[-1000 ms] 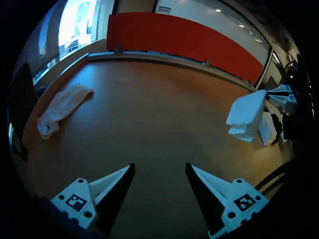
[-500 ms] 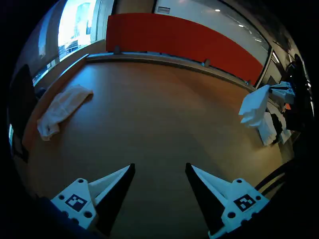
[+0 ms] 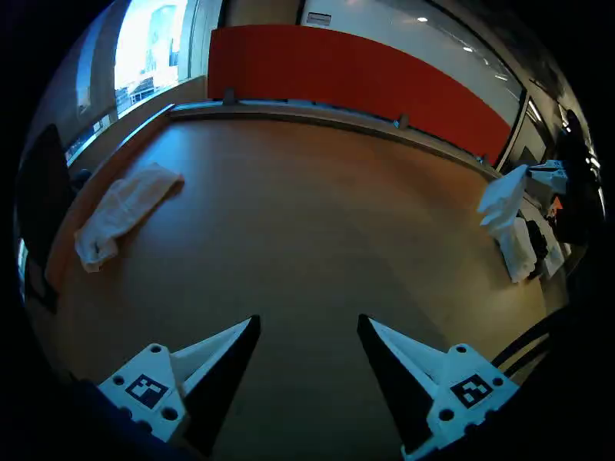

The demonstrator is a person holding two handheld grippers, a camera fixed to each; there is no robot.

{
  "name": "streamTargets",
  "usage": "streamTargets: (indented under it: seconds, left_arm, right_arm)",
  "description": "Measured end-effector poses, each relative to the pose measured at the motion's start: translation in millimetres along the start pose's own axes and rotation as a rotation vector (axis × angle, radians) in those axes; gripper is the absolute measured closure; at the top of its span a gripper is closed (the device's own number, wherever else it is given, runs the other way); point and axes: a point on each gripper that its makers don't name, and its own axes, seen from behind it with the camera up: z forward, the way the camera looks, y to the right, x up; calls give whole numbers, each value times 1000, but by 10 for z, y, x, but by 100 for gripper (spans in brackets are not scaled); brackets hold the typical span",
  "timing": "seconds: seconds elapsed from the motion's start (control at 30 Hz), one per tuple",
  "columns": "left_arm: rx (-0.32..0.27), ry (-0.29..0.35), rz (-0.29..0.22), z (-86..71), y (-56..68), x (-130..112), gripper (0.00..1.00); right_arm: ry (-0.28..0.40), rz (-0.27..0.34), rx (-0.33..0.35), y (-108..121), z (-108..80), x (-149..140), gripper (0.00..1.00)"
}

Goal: Fold towel

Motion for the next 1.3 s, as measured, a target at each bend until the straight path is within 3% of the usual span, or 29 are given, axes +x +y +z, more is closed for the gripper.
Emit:
streamTargets:
  seconds: [0.8,1.0,1.3]
  left_arm:
    - [15,-14,13,36,52,21,6]
    - [12,-16,19,57,99,42,6]
    - [4,-18,27,79,171,75,6]
  right_arm:
    - [-101,35,-129,1150,-248,-446,90]
    - [-114,49,-149,1307,-318,-548,90]
    - [-130,67,-168,1361,-452,-723,90]
